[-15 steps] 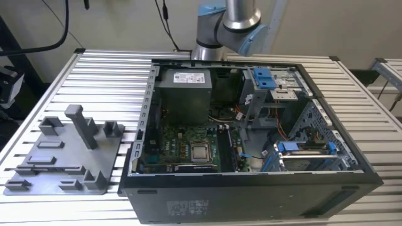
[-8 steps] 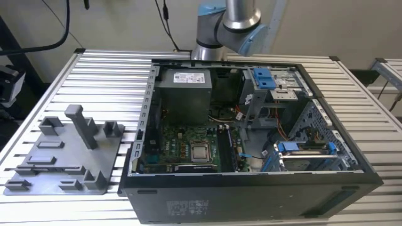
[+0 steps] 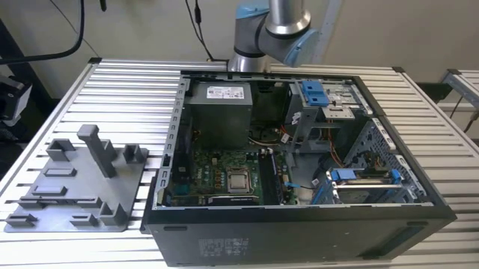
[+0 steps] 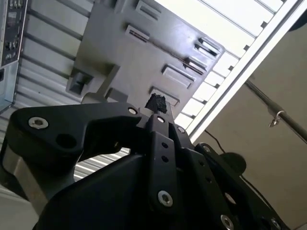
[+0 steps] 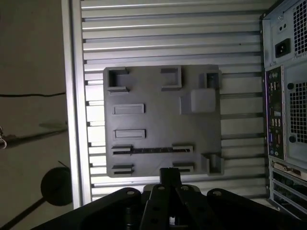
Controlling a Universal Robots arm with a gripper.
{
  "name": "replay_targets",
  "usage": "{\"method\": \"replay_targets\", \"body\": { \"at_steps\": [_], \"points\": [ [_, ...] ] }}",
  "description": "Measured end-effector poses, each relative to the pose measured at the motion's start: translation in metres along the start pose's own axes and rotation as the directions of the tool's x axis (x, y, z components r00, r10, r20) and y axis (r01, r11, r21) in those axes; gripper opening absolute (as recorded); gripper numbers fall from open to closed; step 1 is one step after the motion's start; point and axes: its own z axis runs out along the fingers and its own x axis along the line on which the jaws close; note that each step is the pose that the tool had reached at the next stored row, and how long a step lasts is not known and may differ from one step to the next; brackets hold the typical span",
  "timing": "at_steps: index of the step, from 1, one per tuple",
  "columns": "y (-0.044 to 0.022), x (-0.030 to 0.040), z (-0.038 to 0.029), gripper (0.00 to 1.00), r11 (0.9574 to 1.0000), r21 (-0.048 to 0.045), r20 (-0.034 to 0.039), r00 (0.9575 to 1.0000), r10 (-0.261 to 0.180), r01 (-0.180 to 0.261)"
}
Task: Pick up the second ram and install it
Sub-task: 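Reach for the second ram, then pick up the second ram and move it above second insertion slot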
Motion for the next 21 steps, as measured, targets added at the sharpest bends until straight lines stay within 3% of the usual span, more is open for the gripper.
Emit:
{"method": "replay_targets", "body": {
  "at_steps": [6, 9, 12, 21],
  "points": [
    [0.0001, 0.0001, 0.0001, 0.11, 0.9972, -0.0023, -0.0034, 0.9972, -0.075, 0.075],
    [0.0002, 0.0001, 0.0, 0.11, 0.9923, -0.0037, -0.0054, 0.9923, -0.124, 0.124],
    [0.0002, 0.0001, 0.0, 0.11, 0.9848, -0.0053, -0.0069, 0.9847, -0.174, 0.174],
    [0.0001, 0.0001, 0.0, 0.11, 0.9829, -0.0057, -0.007, 0.9828, -0.184, 0.184]
  ]
}}
